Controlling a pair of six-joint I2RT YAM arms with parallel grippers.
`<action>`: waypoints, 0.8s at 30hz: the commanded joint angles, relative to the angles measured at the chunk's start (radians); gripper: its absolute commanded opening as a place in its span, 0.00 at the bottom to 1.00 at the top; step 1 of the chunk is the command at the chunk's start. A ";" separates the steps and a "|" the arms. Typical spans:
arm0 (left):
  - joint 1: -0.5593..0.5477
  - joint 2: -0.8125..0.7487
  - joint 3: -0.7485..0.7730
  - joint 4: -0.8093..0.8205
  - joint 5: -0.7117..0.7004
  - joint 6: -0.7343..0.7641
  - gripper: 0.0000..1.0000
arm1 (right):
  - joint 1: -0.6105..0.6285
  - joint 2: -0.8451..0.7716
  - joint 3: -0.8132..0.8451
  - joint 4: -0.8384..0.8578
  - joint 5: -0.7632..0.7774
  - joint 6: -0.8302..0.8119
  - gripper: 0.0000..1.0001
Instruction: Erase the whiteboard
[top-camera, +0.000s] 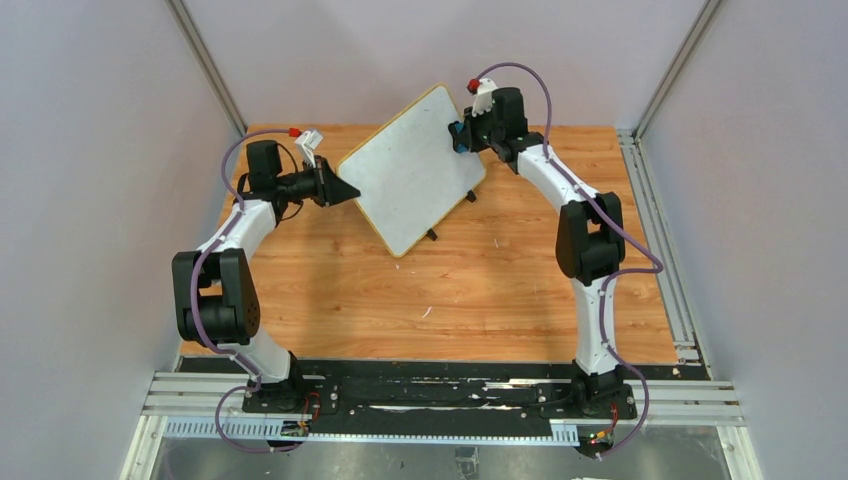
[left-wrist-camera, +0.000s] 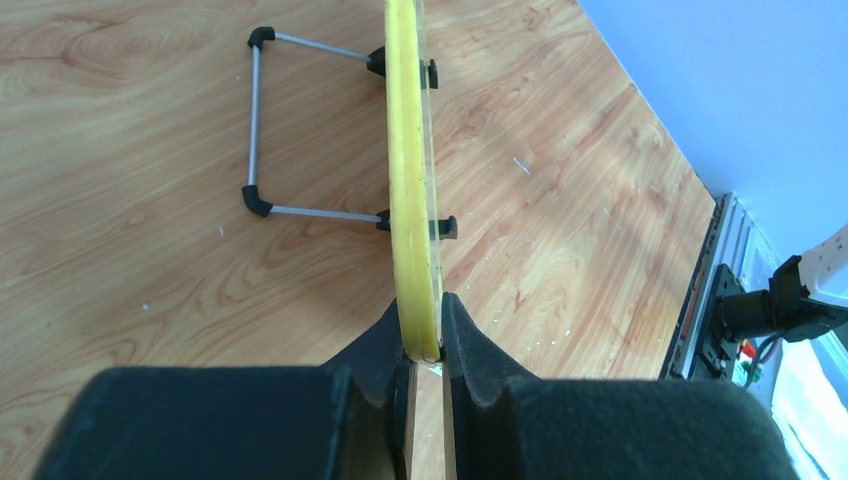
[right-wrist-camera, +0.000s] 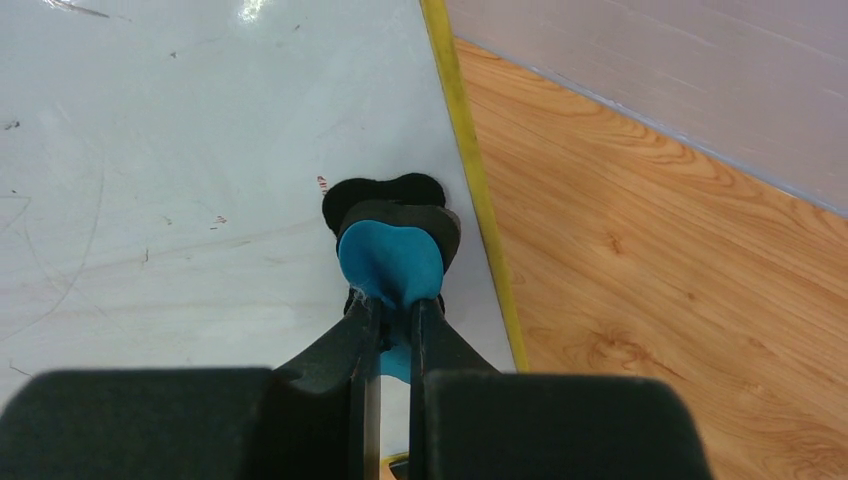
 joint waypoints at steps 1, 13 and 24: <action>-0.010 0.011 0.002 -0.046 -0.022 0.098 0.00 | -0.014 -0.048 0.035 0.079 -0.019 -0.026 0.00; -0.011 0.013 0.002 -0.049 -0.021 0.098 0.00 | -0.012 -0.087 -0.008 0.155 -0.065 -0.021 0.01; -0.011 0.011 0.006 -0.051 -0.021 0.098 0.00 | -0.011 -0.038 0.032 0.096 -0.062 -0.046 0.01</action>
